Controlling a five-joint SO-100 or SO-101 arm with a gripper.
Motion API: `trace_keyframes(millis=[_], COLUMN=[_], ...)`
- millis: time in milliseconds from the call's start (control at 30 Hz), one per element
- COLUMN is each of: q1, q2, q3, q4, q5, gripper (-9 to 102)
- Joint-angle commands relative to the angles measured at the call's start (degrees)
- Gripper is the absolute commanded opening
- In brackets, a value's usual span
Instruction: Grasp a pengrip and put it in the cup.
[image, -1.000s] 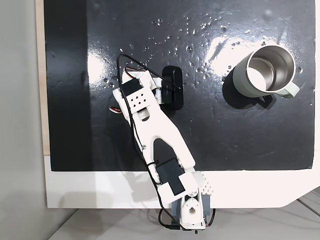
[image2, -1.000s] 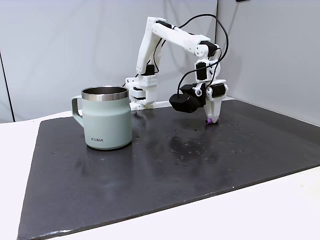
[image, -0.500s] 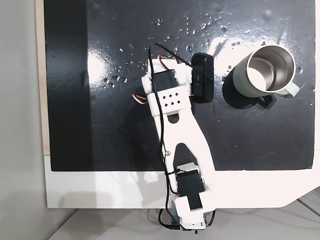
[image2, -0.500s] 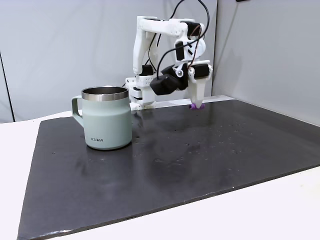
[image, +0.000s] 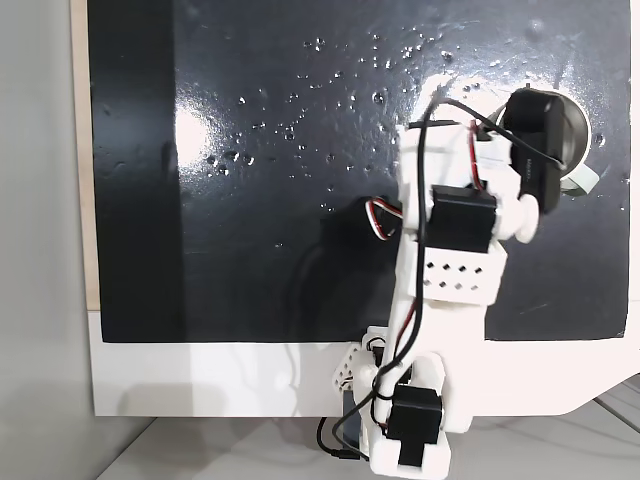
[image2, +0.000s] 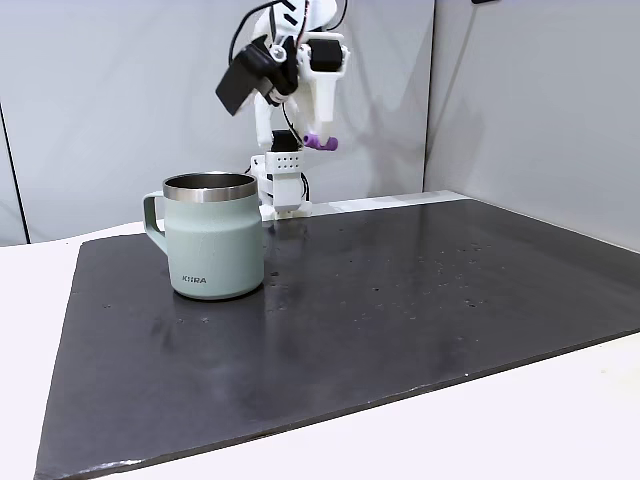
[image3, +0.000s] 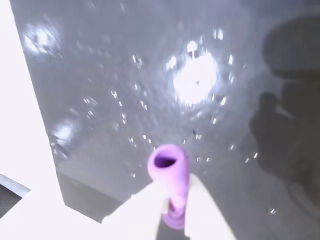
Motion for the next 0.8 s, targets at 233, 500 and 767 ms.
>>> trace_keyframes(millis=[233,500,767], q1=[15.3,18.3,18.2], q2=[5.1,5.1,7.4], q3=[-2.3,-1.1,1.8], q4=[-7.5,-17.8,-18.8], q5=[-13.0,-14.0,-14.6], gripper=[0,1,4])
